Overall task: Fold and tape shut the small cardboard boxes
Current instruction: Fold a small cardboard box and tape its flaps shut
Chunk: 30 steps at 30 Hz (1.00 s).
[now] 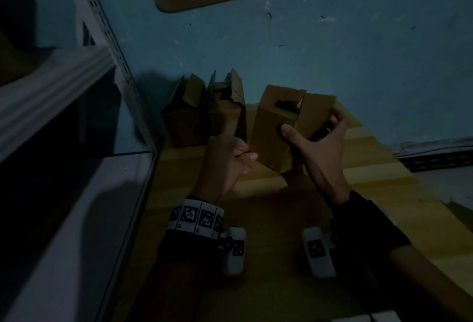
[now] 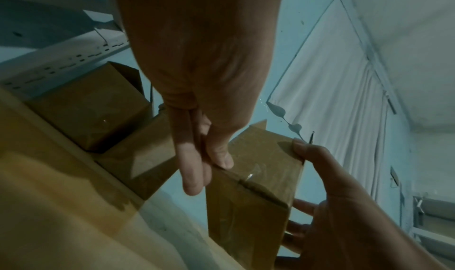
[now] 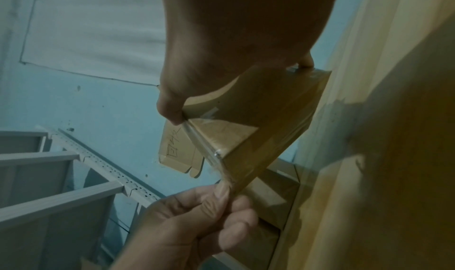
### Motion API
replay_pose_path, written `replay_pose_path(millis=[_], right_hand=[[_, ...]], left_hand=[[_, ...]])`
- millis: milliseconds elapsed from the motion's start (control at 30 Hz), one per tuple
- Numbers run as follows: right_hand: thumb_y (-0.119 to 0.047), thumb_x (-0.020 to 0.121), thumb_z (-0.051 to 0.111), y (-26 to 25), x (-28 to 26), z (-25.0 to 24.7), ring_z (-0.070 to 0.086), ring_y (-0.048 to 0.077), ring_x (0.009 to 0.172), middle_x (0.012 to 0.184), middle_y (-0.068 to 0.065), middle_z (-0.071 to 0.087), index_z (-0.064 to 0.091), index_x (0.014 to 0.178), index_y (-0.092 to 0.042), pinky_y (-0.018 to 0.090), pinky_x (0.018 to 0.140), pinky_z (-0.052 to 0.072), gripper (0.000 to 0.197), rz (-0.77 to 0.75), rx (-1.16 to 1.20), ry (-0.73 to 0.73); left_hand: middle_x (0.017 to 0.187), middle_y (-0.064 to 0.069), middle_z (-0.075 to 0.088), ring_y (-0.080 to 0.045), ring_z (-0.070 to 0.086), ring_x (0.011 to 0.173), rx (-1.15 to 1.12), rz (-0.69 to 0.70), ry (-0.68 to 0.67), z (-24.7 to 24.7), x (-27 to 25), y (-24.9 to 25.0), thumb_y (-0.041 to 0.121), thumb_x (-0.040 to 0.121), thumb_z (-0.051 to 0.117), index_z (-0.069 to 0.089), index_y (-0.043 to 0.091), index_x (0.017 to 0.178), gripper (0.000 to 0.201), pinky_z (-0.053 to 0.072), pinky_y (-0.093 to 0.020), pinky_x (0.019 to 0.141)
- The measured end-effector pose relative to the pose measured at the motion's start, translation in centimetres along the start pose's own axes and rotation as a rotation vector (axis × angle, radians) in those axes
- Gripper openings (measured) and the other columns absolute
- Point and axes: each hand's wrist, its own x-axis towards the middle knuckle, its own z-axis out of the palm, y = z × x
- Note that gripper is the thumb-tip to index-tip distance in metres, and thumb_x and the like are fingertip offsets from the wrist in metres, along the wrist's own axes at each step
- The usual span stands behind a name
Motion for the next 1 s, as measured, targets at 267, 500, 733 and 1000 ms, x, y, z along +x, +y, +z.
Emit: replay_pose_path(millis=[267, 500, 733, 1000], right_hand=[[-0.075, 0.054, 0.087, -0.3, -0.4, 0.8, 0.047, 0.019, 0.137, 0.152, 0.001, 0.04, 0.019, 0.153, -0.027, 0.041, 0.114, 0.044, 0.13, -0.008, -0.051, 0.021], [-0.046, 0.08, 0.082, -1.7, -0.1, -0.5, 0.065, 0.009, 0.104, 0.119, -0.005, 0.063, 0.032, 0.153, -0.019, 0.03, 0.086, 0.057, 0.092, -0.012, -0.066, 0.09], [-0.07, 0.069, 0.077, -1.4, -0.2, -0.9, 0.063, 0.02, 0.115, 0.135, 0.005, 0.06, 0.039, 0.154, -0.021, 0.036, 0.092, 0.056, 0.105, 0.12, -0.16, -0.112], [-0.068, 0.061, 0.079, -1.6, 0.5, -1.9, 0.055, 0.023, 0.13, 0.148, 0.005, 0.05, 0.018, 0.161, -0.022, 0.037, 0.105, 0.047, 0.125, 0.167, -0.128, -0.229]], left_hand=[[0.068, -0.01, 0.068, -0.02, 0.065, 0.06, 0.297, 0.212, 0.035, -0.3, -0.1, 0.1, 0.012, 0.093, 0.066, 0.07, 0.003, 0.073, 0.022, 0.058, -0.041, 0.059], [0.083, -0.002, 0.071, -0.014, 0.064, 0.072, 0.462, 0.183, -0.021, -1.3, -0.2, -0.2, 0.009, 0.087, 0.073, 0.075, 0.007, 0.085, 0.004, 0.053, -0.027, 0.065], [0.093, -0.002, 0.07, -0.012, 0.066, 0.079, 0.292, -0.025, -0.034, -1.2, 0.3, -0.7, 0.002, 0.074, 0.083, 0.067, 0.007, 0.098, 0.029, 0.046, -0.011, 0.058], [0.124, 0.002, 0.06, -0.013, 0.062, 0.108, -0.123, -0.044, -0.115, 0.1, 0.0, -0.1, 0.011, 0.074, 0.084, 0.038, 0.022, 0.143, 0.083, 0.051, -0.018, 0.069]])
